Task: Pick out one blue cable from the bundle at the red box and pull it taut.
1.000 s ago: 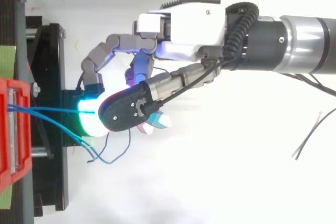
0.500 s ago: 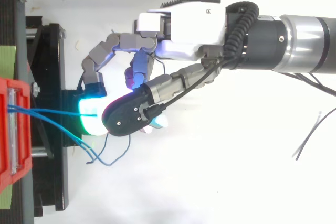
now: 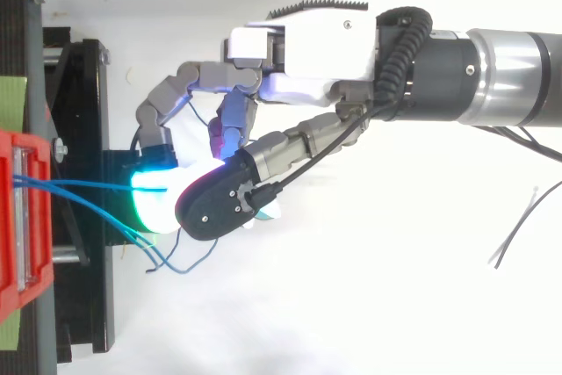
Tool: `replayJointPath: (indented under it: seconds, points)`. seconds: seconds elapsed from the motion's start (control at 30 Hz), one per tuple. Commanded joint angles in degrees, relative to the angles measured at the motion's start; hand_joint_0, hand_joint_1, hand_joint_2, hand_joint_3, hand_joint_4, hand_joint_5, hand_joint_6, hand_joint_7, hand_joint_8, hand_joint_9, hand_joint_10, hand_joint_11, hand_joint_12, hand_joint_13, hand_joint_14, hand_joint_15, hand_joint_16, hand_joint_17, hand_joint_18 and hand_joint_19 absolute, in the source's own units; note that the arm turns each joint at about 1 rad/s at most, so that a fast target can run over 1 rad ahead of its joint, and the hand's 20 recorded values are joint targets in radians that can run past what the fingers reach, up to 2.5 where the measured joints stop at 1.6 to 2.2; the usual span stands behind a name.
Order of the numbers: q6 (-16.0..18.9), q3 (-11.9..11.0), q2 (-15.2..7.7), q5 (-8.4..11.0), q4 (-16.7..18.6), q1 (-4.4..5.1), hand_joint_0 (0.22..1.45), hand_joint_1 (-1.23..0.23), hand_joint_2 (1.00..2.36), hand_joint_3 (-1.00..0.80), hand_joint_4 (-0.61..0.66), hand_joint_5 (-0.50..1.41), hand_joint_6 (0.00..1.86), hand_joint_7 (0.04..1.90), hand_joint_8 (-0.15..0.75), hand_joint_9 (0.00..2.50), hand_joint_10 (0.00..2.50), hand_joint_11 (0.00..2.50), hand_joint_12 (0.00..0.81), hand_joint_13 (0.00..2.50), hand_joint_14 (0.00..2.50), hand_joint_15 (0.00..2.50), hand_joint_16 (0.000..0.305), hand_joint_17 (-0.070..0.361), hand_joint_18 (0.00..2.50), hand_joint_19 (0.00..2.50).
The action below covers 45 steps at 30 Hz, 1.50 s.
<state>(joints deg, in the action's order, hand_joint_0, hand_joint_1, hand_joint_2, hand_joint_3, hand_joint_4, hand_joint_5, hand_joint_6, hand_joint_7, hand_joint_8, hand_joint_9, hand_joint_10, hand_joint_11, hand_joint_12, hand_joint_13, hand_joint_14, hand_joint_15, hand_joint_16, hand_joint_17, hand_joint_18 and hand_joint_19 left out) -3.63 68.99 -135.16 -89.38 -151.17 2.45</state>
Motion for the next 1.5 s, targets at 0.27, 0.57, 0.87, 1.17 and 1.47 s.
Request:
replayJointPath:
  seconds: [0.27,0.57,0.87,1.17,1.47]
  points:
    - [0.02,0.00,-0.02,0.00,-0.44,0.01,0.58,-0.70,1.02,-0.09,0.08,-0.14,0.92,0.92,0.325,1.46,0.03,1.18,0.425,1.31,0.03,0.79,0.058,0.130,0.98,0.82]
    - [0.02,0.00,-0.02,-0.18,-0.44,0.01,0.59,-0.71,1.02,-0.10,0.07,-0.15,0.92,0.91,0.323,1.45,0.03,1.19,0.418,1.31,0.03,0.81,0.057,0.128,0.98,0.82]
    - [0.02,0.00,0.25,-0.35,-0.44,0.10,0.59,-0.70,1.02,-0.09,0.08,-0.15,0.93,0.91,0.321,1.46,0.03,1.17,0.425,1.31,0.03,0.80,0.058,0.130,0.98,0.81]
    - [-1.74,0.00,4.73,0.18,-10.37,0.63,0.59,-0.70,1.02,-0.10,0.09,-0.15,0.93,0.90,0.321,1.53,0.02,1.34,0.419,1.36,0.03,0.88,0.058,0.130,0.97,0.81]
    - [-2.09,0.00,4.82,0.26,-11.95,0.63,0.60,-0.69,1.02,-0.11,0.09,-0.15,0.93,0.89,0.311,1.55,0.02,1.57,0.394,1.46,0.03,1.08,0.057,0.128,0.96,0.82]
